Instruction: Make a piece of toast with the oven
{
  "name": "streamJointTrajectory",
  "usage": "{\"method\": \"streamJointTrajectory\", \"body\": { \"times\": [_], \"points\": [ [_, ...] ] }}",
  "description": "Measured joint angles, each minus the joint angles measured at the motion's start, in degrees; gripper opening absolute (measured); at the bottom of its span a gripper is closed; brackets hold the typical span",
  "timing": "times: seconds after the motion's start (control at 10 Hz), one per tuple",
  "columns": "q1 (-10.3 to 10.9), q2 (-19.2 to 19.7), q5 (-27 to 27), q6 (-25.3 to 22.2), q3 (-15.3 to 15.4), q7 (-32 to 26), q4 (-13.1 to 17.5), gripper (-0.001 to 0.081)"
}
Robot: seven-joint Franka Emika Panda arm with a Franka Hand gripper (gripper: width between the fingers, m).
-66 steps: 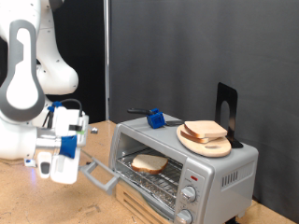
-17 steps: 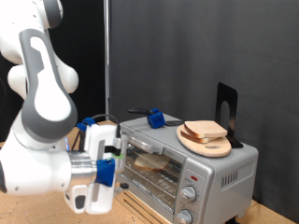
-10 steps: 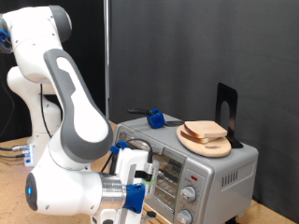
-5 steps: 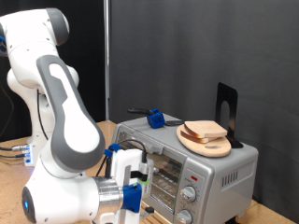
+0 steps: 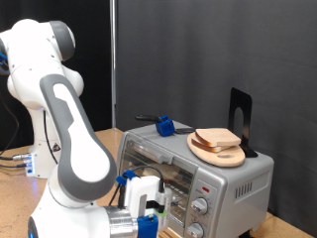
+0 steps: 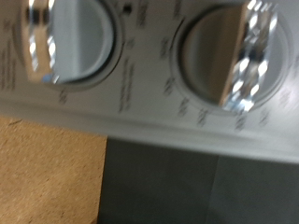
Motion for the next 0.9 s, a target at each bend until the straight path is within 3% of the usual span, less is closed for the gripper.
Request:
{"method": "streamJointTrajectory", "body": {
  "times": [0.6, 0.9],
  "points": [
    [3.5, 6.0, -0.1, 2.0, 0.0, 2.7, 7.1, 0.0808],
    [5.0, 7.6, -0.2, 1.9, 0.0, 4.2, 8.6, 0.0808]
  ]
}}
